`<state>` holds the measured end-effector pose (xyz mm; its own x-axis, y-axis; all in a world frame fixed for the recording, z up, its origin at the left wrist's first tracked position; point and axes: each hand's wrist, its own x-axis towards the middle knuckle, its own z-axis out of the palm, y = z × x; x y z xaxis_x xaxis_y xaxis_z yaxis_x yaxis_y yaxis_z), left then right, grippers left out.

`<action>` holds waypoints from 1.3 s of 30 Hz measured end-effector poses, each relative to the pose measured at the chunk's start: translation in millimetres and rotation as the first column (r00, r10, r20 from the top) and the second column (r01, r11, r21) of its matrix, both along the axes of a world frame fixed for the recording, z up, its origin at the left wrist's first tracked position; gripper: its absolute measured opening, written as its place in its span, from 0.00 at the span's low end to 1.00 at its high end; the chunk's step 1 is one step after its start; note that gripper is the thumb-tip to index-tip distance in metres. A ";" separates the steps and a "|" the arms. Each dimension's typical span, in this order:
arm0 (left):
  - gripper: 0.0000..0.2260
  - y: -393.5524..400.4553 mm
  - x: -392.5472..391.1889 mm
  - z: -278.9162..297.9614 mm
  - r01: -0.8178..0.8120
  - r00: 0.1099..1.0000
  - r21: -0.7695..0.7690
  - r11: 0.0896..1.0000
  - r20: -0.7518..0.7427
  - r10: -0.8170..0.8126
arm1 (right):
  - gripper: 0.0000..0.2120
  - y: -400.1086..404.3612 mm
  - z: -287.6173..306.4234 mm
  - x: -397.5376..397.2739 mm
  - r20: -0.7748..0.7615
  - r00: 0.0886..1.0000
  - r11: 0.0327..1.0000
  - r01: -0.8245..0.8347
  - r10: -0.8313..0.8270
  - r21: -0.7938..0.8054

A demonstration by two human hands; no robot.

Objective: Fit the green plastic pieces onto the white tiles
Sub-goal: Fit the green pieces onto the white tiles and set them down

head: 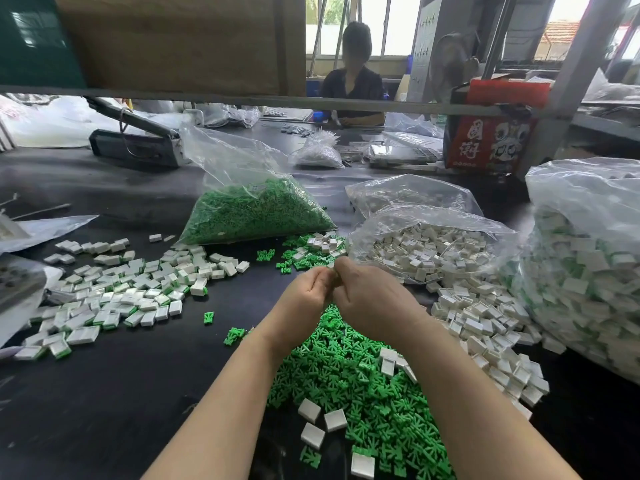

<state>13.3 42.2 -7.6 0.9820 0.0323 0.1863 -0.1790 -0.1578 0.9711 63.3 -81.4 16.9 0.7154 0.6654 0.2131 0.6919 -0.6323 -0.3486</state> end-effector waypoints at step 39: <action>0.07 -13.5 4.1 7.0 -0.279 0.942 -0.356 0.892 0.080 0.326 | 0.26 3.2 -21.1 14.0 -0.668 0.511 0.654 0.244 0.541 0.716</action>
